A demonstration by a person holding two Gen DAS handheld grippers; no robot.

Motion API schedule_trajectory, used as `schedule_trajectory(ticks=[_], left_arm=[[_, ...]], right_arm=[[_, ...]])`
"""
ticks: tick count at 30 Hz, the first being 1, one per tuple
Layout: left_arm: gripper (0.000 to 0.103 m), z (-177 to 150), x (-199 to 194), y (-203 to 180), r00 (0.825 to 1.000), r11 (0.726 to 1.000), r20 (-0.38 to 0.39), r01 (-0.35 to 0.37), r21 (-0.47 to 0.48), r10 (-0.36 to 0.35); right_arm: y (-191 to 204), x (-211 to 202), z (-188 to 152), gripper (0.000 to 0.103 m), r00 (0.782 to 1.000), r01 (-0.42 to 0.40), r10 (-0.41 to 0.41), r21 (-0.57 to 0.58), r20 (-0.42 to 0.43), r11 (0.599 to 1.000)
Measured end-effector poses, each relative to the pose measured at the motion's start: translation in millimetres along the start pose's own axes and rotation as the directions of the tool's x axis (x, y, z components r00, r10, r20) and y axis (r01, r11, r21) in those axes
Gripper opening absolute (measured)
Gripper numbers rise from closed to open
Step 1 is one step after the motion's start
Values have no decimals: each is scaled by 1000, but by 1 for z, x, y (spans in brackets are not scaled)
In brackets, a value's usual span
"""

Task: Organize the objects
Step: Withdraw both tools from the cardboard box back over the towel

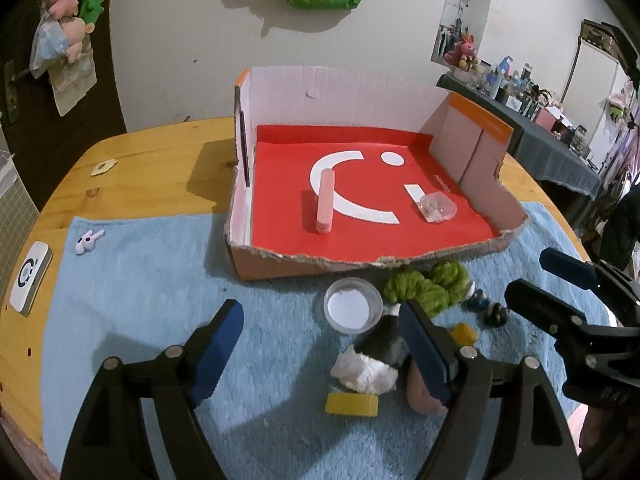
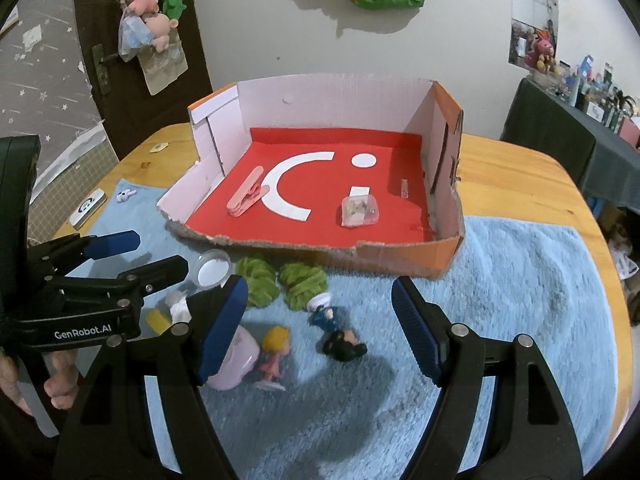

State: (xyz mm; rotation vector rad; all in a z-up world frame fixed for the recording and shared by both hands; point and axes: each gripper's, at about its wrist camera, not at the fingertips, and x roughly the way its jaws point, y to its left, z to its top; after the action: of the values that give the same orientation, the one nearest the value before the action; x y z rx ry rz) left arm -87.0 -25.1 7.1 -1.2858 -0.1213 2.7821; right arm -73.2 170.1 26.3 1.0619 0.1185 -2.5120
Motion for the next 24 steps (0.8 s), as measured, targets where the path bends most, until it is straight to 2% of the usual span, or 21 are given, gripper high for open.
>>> schedule_trajectory(ticks=[8,15,16,18,24], left_arm=[[85,-6,-3,0,1000,1000,3,2,1,-2],[90,-25,-11,-3,1000,1000,1,0,7,0],[90,-27,-11,-3,1000,1000,0,-1,8,1],[90,-29,-11,-3,1000,1000,-3,-1,9,1],[90,-36,-9,-3,1000,1000,-18,2,6,-2]], right_arm=[[5,-5,-12,74,1000,9,-9,-8,1,1000],[7,-7,-25,74,1000,15,-15,-9,-9,1000],[7,-7,-28,75,1000,15,-15,-8,-12,1000],[8,-7,-31,82,1000,15,-15,-9,-15,1000],[9,-9,-38,83,1000,18,-18,-14,-21,1000]])
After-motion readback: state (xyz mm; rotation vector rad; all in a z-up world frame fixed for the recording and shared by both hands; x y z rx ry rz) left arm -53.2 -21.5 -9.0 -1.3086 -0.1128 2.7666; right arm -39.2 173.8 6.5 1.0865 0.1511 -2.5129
